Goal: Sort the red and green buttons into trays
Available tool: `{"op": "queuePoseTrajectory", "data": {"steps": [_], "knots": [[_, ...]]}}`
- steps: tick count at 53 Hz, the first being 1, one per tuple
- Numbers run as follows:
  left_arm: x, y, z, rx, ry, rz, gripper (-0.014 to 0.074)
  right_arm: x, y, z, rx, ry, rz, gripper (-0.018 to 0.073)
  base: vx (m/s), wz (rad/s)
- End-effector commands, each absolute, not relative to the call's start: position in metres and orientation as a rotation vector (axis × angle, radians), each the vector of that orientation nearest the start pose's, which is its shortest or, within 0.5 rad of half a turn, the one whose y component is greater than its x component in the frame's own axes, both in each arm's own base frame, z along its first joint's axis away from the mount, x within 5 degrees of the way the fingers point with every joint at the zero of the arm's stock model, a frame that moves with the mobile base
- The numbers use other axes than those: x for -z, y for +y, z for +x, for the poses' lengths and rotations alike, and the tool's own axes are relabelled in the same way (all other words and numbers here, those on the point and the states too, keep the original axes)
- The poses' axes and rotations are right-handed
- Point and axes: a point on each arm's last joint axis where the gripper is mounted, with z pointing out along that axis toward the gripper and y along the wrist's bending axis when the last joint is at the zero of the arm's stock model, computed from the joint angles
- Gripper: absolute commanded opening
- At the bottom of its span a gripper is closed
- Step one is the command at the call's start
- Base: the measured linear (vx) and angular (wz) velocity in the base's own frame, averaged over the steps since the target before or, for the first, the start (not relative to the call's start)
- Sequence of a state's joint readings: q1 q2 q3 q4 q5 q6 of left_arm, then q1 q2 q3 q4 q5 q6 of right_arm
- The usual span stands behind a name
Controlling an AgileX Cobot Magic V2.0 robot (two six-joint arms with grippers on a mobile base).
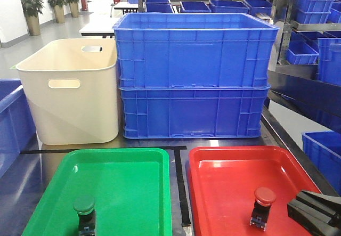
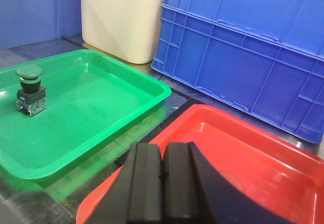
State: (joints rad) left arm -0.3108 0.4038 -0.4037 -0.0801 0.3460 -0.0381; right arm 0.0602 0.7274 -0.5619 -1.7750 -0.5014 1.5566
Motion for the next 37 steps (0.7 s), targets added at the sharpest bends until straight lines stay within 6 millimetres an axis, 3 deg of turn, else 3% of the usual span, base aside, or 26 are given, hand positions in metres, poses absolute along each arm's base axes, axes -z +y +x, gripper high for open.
{"op": "queuePoseTrajectory", "data": {"steps": [1,11,19,37], "knots": [[-0.292,-0.016,0.073,0.206,1.61,0.123,-0.0006,-0.338,0.05,0.142,-0.275,1.605,-0.595,-0.0013,0.0,0.0],[-0.242,-0.001,0.05,0.019,1.531,0.024,-0.0006,-0.338,0.05,0.142,-0.275,1.605,-0.595,-0.0013,0.0,0.0],[-0.214,0.0,0.054,0.023,1.411,-0.011,-0.0006,-0.338,0.05,0.142,-0.275,1.604,-0.595,-0.0013,0.0,0.0],[-0.214,0.0,0.054,0.022,1.369,-0.01,-0.0006,-0.338,0.05,0.143,-0.269,1.605,-0.589,-0.0013,0.0,0.0]]}}
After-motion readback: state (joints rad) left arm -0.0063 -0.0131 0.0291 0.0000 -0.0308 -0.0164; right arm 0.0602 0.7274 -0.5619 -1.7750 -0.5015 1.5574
